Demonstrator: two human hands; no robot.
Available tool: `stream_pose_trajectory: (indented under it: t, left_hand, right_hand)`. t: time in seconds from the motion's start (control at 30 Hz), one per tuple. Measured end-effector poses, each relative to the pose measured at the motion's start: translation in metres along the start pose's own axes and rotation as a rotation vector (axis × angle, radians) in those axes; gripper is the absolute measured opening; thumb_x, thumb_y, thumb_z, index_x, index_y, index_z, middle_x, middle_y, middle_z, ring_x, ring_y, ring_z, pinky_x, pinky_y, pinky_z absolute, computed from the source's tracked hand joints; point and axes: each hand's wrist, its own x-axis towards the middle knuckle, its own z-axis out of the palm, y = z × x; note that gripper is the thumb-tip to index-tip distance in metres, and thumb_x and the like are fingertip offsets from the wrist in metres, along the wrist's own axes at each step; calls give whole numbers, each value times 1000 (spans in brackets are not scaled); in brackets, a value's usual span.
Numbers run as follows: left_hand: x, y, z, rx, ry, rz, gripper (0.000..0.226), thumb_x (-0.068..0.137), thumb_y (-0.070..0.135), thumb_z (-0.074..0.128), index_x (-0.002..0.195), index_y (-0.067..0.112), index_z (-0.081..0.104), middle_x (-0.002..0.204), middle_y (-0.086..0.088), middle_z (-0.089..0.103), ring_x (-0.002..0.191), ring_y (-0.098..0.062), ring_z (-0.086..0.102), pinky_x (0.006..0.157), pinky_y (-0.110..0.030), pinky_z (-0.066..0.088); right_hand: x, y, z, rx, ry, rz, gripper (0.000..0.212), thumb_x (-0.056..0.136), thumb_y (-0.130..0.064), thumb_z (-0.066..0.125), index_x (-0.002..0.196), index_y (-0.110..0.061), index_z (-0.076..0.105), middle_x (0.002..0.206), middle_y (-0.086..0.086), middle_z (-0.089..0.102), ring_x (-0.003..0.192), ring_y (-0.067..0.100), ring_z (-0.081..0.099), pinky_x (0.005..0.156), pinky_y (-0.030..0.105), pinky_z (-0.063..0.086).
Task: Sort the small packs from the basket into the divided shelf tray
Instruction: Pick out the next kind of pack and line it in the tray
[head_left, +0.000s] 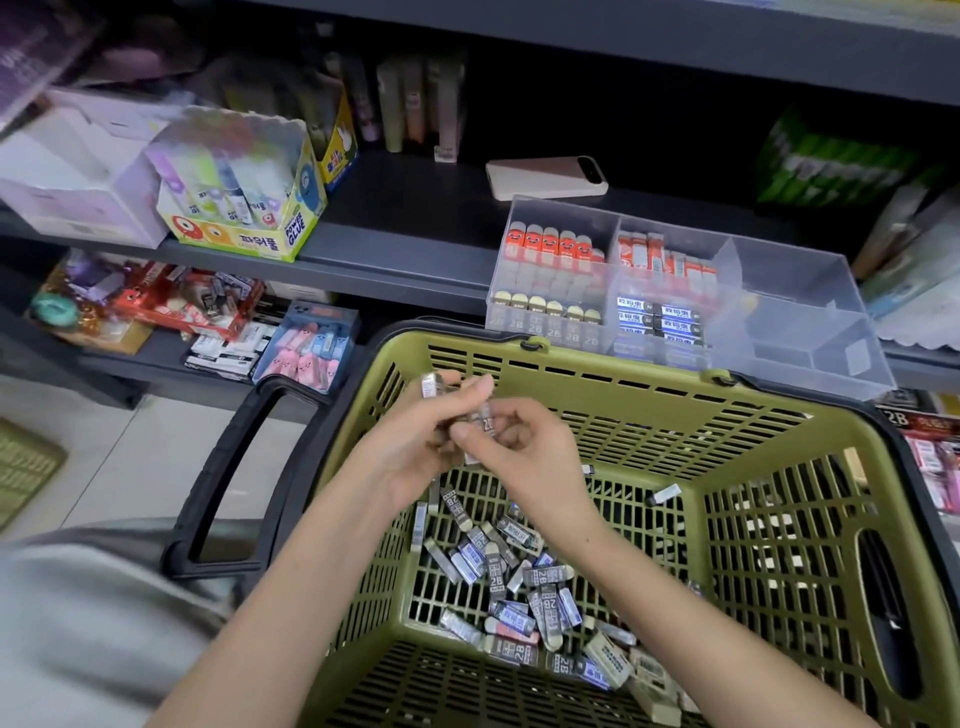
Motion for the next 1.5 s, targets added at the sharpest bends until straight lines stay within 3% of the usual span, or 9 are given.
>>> stream_pose_trajectory:
  t: [0.13,0.23,0.3,0.37,0.5,0.77,1.17,1.37,1.5]
  left_hand:
    - [0,-4,3,-97,78,14,44,60,15,77,99,17,58,68,-3,69,58,-18,63,49,-29,46]
    - [3,0,-1,-321,145,-25,10,84,5,63,88,13,57,65,-7,61,52,-17,59,47,-26,51]
    - [3,4,-3,-432,142,-33,6,88,6,59,85,11,57,64,-8,59,50,-17,58,45,-23,50]
    - [0,8,-4,-491,79,-8,9,82,9,62,89,11,56,63,-7,60,49,-15,57,41,-20,46]
    - [-5,16,-9,-622,-116,96,19,76,20,64,93,12,60,65,-2,56,50,-9,52,38,-15,41]
    - [-4,20,-17,-778,-233,161,20,83,29,56,94,14,62,68,1,52,55,-7,46,40,-15,41]
    - [0,15,-15,-635,-121,148,21,76,16,63,97,14,58,71,-5,57,57,-12,54,41,-17,43]
    - [-1,5,-8,65,150,285,33,74,22,76,99,14,57,75,0,59,57,-10,56,44,-18,41]
    - [1,-5,-1,291,209,234,39,67,36,82,96,22,59,73,8,64,53,-5,57,49,-21,43]
  right_hand:
    - [-2,-7,1,181,-189,-77,24,79,-12,72,102,-15,64,89,14,59,68,16,59,65,34,57]
    - [3,18,-8,323,-2,-21,16,87,-6,60,100,-12,66,72,2,65,59,13,59,58,23,52]
    - [11,47,-5,127,107,83,12,88,-6,57,92,-14,65,69,-4,63,60,13,57,56,22,49]
    - [15,78,7,-242,-14,186,12,88,-16,60,100,-13,61,79,-6,61,69,14,59,60,25,51]
    - [18,125,44,-735,-176,252,48,85,-51,58,115,-14,54,86,-1,63,75,16,62,59,28,51]
    - [34,135,72,-929,-185,237,55,81,-60,56,115,-16,50,105,5,59,92,24,61,65,31,48]
    - [32,131,56,-773,-181,238,14,74,-23,62,81,-11,62,78,3,65,68,17,57,54,24,42]
    - [22,79,12,45,-178,402,7,80,-9,64,83,-13,60,72,-1,59,58,11,55,53,21,48]
    - [10,20,-19,235,-241,319,8,72,-16,61,71,-23,65,67,-4,61,56,9,55,53,22,47]
